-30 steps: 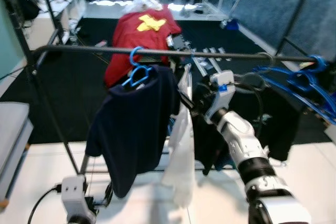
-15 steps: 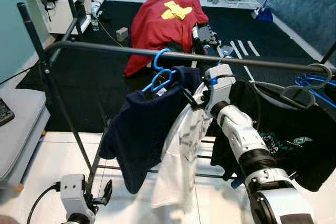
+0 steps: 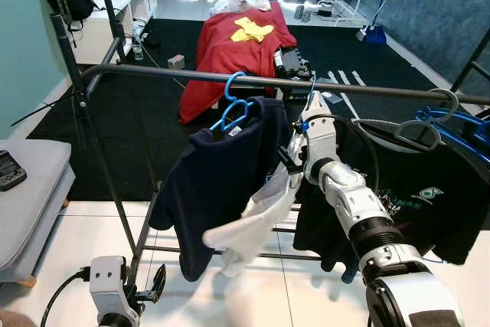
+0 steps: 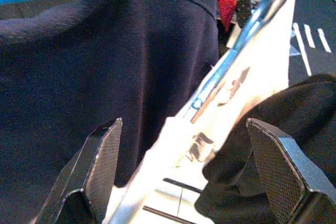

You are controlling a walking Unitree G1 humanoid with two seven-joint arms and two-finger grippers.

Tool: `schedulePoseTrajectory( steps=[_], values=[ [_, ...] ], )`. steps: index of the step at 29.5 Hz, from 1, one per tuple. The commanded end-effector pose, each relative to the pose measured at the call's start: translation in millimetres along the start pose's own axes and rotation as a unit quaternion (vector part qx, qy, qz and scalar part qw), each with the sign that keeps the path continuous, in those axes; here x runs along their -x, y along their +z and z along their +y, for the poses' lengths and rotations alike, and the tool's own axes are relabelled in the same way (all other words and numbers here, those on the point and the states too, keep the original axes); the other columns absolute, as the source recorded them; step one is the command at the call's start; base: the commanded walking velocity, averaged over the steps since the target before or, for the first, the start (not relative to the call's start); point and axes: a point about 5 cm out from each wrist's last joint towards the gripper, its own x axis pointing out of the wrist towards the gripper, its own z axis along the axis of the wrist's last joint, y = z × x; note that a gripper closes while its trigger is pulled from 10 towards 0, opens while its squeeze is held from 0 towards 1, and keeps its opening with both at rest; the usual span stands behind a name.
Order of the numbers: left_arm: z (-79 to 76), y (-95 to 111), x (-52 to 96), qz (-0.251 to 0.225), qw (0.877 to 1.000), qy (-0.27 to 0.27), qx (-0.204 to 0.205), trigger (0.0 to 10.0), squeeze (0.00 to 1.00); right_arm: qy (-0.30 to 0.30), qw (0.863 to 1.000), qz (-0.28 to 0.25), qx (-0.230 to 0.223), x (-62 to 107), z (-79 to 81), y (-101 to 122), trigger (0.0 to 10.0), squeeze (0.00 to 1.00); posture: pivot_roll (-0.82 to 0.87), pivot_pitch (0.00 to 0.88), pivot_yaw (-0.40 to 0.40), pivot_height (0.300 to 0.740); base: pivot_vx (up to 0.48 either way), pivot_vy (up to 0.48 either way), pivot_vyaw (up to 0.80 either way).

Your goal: Hang hanger

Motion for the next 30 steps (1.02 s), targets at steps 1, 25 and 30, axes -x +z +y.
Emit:
schedulePoseTrajectory(
  steps=[1, 25, 30],
  values=[
    [0.6, -2.1, 2.5, 0.003, 1.000, -0.001, 0.001, 10.0, 0.00, -0.005, 1.000, 0.008, 0.004, -0.8, -0.3, 1.2, 10.0, 0.00, -0.08, 0.090, -0.073, 0.740, 0.000, 0.000, 0.00],
    [1.9, 2.2, 2.5, -0.003, 1.000, 0.000, -0.001, 10.0, 0.00, -0.050, 0.998, 0.025, -0.009, 2.6, -13.8, 3.9, 0.0, 0.00, -0.08, 0.109, -0.069, 0.740, 0.000, 0.000, 0.00],
    [0.1, 2.7, 2.4, -0.004, 1.000, -0.002, -0.002, 10.0, 0.00, -0.069, 0.998, 0.013, -0.004, 4.9, -22.5, 8.5, 0.0, 0.00, -0.08, 0.105, -0.070, 0.740, 0.000, 0.000, 0.00]
  ],
)
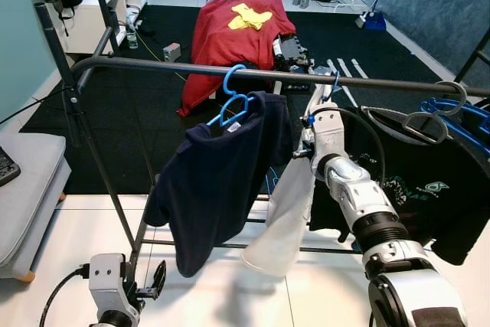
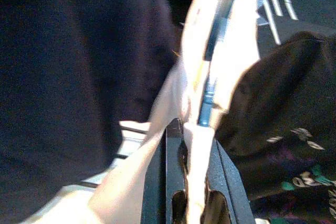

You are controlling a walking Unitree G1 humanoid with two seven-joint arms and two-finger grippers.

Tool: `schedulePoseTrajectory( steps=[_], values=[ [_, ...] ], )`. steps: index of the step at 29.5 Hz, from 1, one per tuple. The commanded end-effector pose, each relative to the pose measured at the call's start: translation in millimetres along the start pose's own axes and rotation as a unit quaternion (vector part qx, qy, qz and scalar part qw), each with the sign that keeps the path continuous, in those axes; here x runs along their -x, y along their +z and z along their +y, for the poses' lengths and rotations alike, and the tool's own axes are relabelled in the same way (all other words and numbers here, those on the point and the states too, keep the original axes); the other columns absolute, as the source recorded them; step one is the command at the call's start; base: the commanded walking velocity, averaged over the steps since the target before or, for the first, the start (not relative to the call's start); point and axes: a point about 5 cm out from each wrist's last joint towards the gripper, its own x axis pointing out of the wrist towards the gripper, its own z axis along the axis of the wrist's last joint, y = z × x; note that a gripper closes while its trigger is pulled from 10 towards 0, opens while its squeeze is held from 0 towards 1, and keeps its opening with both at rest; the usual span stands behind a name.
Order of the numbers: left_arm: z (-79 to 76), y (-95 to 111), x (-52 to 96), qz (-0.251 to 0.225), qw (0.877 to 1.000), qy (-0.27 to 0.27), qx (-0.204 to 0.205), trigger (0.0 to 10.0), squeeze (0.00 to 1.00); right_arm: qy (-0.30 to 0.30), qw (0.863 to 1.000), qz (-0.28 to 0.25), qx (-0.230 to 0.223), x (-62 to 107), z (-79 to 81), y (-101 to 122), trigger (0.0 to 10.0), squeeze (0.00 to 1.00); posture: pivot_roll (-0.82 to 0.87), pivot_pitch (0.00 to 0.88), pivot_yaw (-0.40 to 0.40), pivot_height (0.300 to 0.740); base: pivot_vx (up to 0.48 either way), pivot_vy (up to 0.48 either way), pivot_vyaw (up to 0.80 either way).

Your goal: Hang hanger

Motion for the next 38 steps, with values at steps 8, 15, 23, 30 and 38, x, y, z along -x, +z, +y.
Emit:
schedulePoseTrajectory(
  steps=[8, 15, 23, 30, 38],
  values=[
    [-1.3, -2.9, 3.3, 0.008, 1.000, -0.002, 0.001, 10.0, 0.00, -0.011, 0.999, -0.035, 0.022, 3.6, -6.0, 13.2, 0.0, 0.00, -0.09, 0.098, -0.068, 0.740, 0.000, 0.000, 0.00],
    [-0.3, -2.6, 3.5, 0.011, 1.000, -0.005, -0.001, 10.0, 0.00, 0.021, 0.995, -0.091, 0.033, 12.7, 19.1, 24.9, 0.0, 0.00, -0.10, 0.094, -0.051, 0.740, 0.000, 0.000, 0.00],
    [0.1, -3.9, 3.4, 0.021, 1.000, -0.004, 0.000, 10.0, 0.00, 0.034, 0.994, -0.094, 0.038, 22.0, 31.9, 17.9, 0.0, 0.00, -0.10, 0.093, -0.050, 0.740, 0.000, 0.000, 0.00],
    [-0.4, -4.3, 3.1, 0.026, 1.000, -0.018, -0.001, 10.0, 0.00, 0.023, 0.996, -0.076, 0.045, 26.2, 27.6, 6.0, 0.0, 0.00, -0.10, 0.082, -0.033, 0.740, 0.000, 0.000, 0.00],
    [-2.3, -5.1, 4.9, 0.026, 0.999, -0.032, -0.002, 10.0, 0.00, -0.020, 0.997, -0.052, 0.057, 29.2, 3.5, -15.4, 0.0, 0.00, -0.09, 0.076, -0.042, 0.740, 0.000, 0.000, 0.00]
  ],
)
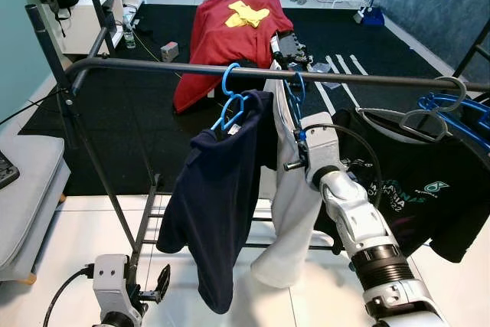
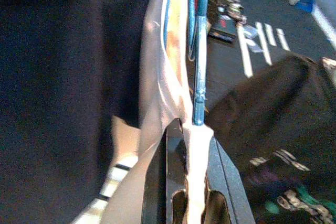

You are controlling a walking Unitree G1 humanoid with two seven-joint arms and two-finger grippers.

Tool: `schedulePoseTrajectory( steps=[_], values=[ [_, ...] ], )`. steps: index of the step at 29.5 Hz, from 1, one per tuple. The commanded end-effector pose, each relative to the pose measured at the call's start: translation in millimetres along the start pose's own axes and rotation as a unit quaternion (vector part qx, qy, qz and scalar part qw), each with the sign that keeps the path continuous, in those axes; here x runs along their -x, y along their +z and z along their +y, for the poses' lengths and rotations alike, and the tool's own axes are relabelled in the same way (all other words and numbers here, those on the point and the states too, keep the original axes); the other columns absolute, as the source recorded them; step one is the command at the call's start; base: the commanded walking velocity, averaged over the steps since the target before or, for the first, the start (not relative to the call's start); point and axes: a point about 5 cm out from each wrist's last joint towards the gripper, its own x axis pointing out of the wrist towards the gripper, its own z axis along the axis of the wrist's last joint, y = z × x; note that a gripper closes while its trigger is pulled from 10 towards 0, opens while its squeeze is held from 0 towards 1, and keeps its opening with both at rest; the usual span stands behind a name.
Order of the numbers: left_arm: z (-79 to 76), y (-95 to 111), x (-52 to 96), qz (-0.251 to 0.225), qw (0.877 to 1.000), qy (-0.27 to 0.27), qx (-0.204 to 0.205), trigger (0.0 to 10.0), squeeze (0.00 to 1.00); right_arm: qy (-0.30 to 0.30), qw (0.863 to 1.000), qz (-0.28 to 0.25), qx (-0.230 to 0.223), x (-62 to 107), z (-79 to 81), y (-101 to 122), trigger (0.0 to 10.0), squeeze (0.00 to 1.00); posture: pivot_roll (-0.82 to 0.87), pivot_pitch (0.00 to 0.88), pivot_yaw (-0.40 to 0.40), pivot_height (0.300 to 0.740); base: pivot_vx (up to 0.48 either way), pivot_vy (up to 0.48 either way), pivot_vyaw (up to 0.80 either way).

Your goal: Hang hanger

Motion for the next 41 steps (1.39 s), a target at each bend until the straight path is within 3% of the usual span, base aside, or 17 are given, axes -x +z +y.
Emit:
schedulePoseTrajectory(
  steps=[1, 3, 6, 10, 15, 20, 21, 22, 30, 41],
  values=[
    [2.0, -3.1, 4.2, 0.008, 1.000, -0.001, -0.001, 10.0, 0.00, -0.021, 1.000, -0.009, 0.001, 1.3, -8.4, -0.2, 0.0, 0.00, -0.09, 0.076, -0.042, 0.740, 0.000, 0.000, 0.00],
    [1.6, -2.8, 4.7, 0.006, 1.000, -0.001, 0.000, 10.0, 0.00, -0.042, 0.999, 0.006, 0.004, 6.8, -23.8, -14.4, 0.0, 0.00, -0.10, 0.079, -0.045, 0.740, 0.000, 0.000, 0.00],
    [1.4, -2.9, 5.2, 0.006, 1.000, -0.002, 0.001, 10.0, 0.00, -0.051, 0.998, 0.018, 0.010, 13.0, -30.6, -25.9, 0.0, 0.00, -0.10, 0.080, -0.043, 0.740, 0.000, 0.000, 0.00],
    [1.3, -3.0, 5.5, 0.006, 1.000, -0.003, 0.002, 10.0, 0.00, -0.053, 0.998, 0.022, 0.011, 16.4, -31.4, -31.1, 0.0, 0.00, -0.10, 0.083, -0.042, 0.740, 0.000, 0.000, 0.00],
    [1.2, -3.4, 6.1, 0.008, 1.000, -0.009, 0.002, 10.0, 0.00, -0.064, 0.996, 0.061, 0.024, 30.1, -36.1, -65.0, 0.0, 0.00, -0.11, 0.089, -0.042, 0.740, 0.000, 0.000, 0.00],
    [1.2, -4.2, 6.2, 0.012, 1.000, -0.012, 0.001, 10.0, 0.00, -0.058, 0.995, 0.083, 0.021, 34.8, -34.2, -82.4, 0.0, 0.00, -0.11, 0.089, -0.040, 0.740, 0.000, 0.000, 0.00],
    [1.2, -4.4, 6.2, 0.013, 1.000, -0.013, 0.001, 10.0, 0.00, -0.050, 0.995, 0.087, 0.017, 35.4, -31.9, -86.0, 4.4, 0.00, -0.11, 0.089, -0.040, 0.740, 0.000, 0.000, 0.00],
    [1.3, -4.6, 6.2, 0.014, 1.000, -0.012, 0.000, 10.0, 0.00, -0.045, 0.994, 0.095, 0.012, 36.1, -30.7, -91.4, 10.0, 0.00, -0.11, 0.089, -0.039, 0.740, 0.000, 0.000, 0.00],
    [2.9, -6.6, 6.5, 0.024, 1.000, -0.009, 0.000, 10.0, 0.00, -0.041, 0.993, 0.111, -0.008, 42.0, -32.9, -111.5, 10.0, 0.00, -0.11, 0.090, -0.039, 0.740, 0.000, 0.000, 0.00],
    [9.3, -6.6, 6.2, 0.032, 0.999, -0.002, 0.011, 10.0, 0.00, -0.017, 0.996, 0.085, -0.008, 33.3, -32.5, -97.2, 10.0, 0.00, -0.11, 0.087, -0.035, 0.740, -0.046, 0.000, 0.00]
  ],
)
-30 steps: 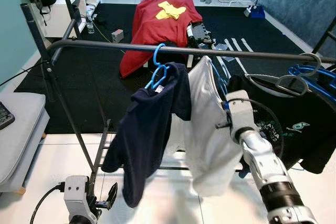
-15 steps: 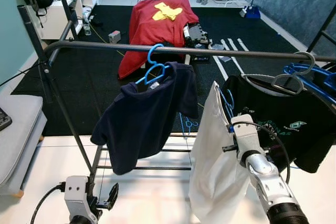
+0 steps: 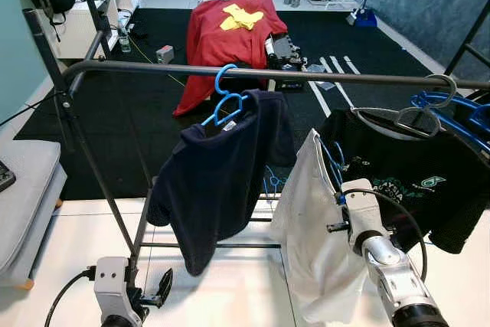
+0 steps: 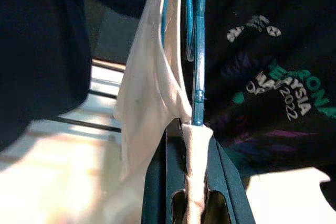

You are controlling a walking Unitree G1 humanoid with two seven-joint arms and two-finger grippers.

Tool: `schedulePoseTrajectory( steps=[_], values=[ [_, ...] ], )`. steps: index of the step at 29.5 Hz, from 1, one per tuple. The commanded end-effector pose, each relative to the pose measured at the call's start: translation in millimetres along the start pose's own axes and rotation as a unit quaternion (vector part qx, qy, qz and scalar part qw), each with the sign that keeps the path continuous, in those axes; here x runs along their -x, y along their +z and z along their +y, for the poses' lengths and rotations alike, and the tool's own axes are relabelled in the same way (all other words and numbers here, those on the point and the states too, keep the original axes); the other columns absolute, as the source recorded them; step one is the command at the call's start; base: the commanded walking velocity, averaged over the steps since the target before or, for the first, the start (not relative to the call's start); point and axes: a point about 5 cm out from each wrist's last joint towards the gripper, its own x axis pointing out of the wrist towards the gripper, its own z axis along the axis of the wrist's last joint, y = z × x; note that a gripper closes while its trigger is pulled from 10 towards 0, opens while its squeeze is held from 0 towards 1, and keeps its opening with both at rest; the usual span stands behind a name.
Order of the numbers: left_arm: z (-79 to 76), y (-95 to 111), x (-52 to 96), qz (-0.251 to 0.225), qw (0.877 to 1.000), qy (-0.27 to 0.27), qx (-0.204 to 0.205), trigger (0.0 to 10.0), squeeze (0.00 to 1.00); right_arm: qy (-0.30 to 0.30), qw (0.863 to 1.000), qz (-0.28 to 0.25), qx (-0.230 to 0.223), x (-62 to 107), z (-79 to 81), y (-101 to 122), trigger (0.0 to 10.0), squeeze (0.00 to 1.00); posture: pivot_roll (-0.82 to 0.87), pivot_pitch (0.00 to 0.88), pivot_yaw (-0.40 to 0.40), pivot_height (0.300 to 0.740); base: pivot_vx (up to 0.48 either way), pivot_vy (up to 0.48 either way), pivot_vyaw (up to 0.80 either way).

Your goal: Hang hanger

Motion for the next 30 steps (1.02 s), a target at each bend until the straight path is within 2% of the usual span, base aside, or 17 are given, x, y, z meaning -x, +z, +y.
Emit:
schedulePoseTrajectory(
  steps=[1, 3, 5, 9, 16, 19, 29, 30],
  values=[
    [5.4, -3.7, 2.8, 0.014, 1.000, 0.004, 0.004, 10.0, 0.00, 0.002, 1.000, -0.019, -0.002, -1.4, -2.7, 6.8, 10.0, 0.00, -0.11, 0.087, -0.035, 0.740, -0.255, 0.000, 0.00],
    [7.1, -1.3, 2.3, 0.012, 1.000, 0.004, 0.005, 10.0, 0.00, 0.009, 1.000, -0.026, 0.004, -2.5, -3.2, 11.6, 10.0, 0.00, -0.11, 0.088, -0.035, 0.740, -0.285, 0.000, 0.00],
    [10.8, 17.0, -0.7, -0.015, 1.000, -0.004, 0.000, 10.0, 0.00, 0.023, 0.999, -0.047, 0.010, -6.9, -6.2, 29.4, 10.0, 0.00, -0.11, 0.083, -0.041, 0.740, -0.294, 0.000, 0.00],
    [11.9, 27.4, -1.4, -0.031, 0.999, -0.009, 0.003, 10.0, 0.00, 0.026, 0.998, -0.063, 0.013, -7.8, -8.4, 41.1, 10.0, 0.00, -0.11, 0.086, -0.039, 0.740, -0.296, 0.000, 0.00],
    [5.7, 50.2, -2.4, -0.053, 0.997, -0.047, -0.016, 10.0, 0.00, 0.036, 0.994, -0.099, 0.004, -7.4, -14.0, 69.2, 10.0, 0.00, -0.11, 0.086, -0.031, 0.740, -0.324, 0.000, 0.00],
    [0.5, 65.3, -3.5, -0.070, 0.995, -0.068, -0.027, 10.0, 0.00, 0.080, 0.989, -0.122, 0.008, -5.7, -9.8, 87.2, 10.0, 0.00, -0.11, 0.085, -0.030, 0.740, -0.344, 0.000, 0.00],
    [-5.4, 82.1, -5.6, -0.087, 0.992, -0.087, -0.039, 10.0, 0.00, 0.128, 0.981, -0.143, 0.015, -3.0, -6.9, 105.9, 10.0, 0.00, -0.11, 0.083, -0.032, 0.740, -0.341, 0.000, 0.00],
    [-6.4, 88.5, -5.3, -0.100, 0.990, -0.090, -0.042, 10.0, 0.00, 0.170, 0.975, -0.145, 0.014, 0.5, -0.6, 109.4, 10.0, 0.00, -0.11, 0.085, -0.032, 0.740, 0.000, 0.000, 0.00]
  ],
)
